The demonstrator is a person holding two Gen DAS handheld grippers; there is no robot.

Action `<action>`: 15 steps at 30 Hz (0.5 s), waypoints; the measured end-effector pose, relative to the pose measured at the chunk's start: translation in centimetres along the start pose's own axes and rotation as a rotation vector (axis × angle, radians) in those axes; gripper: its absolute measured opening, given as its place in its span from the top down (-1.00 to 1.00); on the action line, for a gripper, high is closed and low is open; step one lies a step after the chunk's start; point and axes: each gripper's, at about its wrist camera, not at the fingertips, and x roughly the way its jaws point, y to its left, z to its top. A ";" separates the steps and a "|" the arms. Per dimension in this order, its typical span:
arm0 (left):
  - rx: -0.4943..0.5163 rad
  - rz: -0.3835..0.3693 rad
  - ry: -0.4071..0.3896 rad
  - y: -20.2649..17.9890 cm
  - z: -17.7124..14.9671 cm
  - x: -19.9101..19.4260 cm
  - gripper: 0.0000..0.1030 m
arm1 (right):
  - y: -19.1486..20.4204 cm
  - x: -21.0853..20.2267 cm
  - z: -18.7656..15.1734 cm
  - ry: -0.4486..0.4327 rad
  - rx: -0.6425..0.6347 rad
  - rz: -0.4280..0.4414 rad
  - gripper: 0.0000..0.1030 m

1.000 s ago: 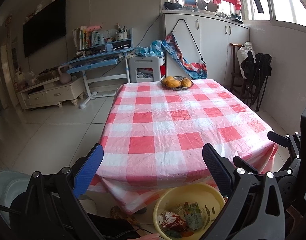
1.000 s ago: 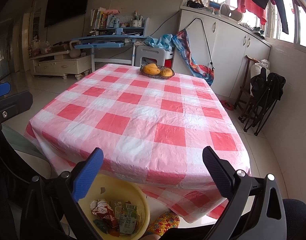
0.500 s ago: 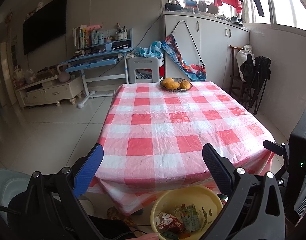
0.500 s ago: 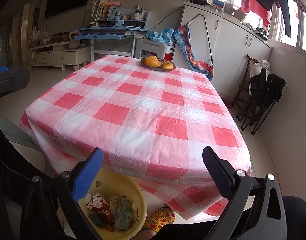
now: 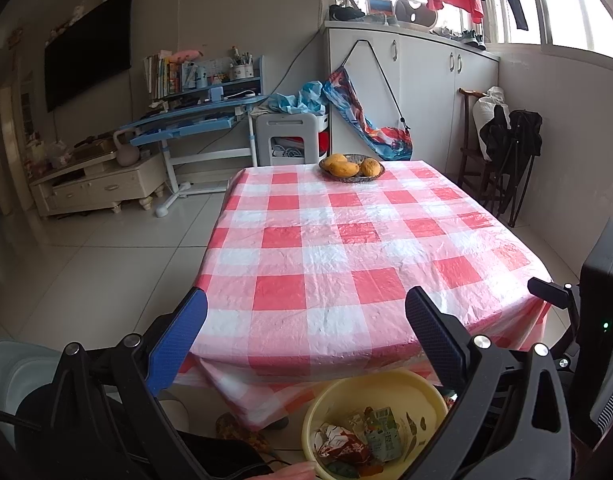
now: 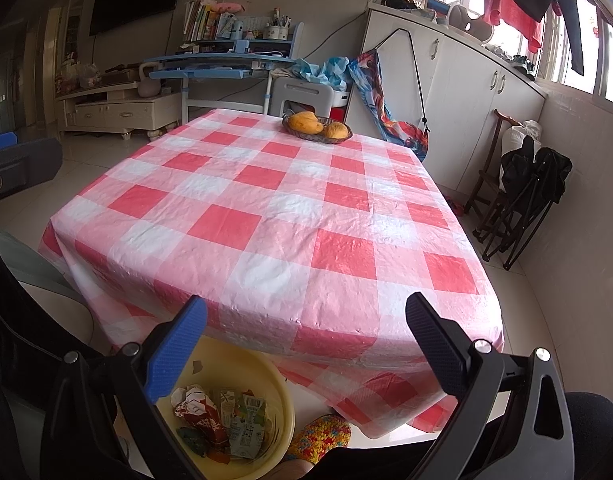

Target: Collect trash

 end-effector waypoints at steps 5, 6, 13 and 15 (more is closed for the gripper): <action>0.003 0.000 0.000 0.0 0.0 0.0 -0.86 | 0.0 0.1 0.0 0.000 -0.001 0.000 -0.85; 0.004 -0.001 0.000 0.0 0.0 0.0 -0.86 | 0.0 0.1 0.0 0.000 0.000 0.000 -0.85; 0.002 -0.001 -0.001 0.0 0.0 0.0 -0.86 | 0.0 0.1 0.0 0.001 -0.002 0.000 -0.85; 0.002 -0.002 -0.001 0.0 0.0 0.0 -0.86 | 0.0 0.1 0.0 0.000 -0.001 0.000 -0.85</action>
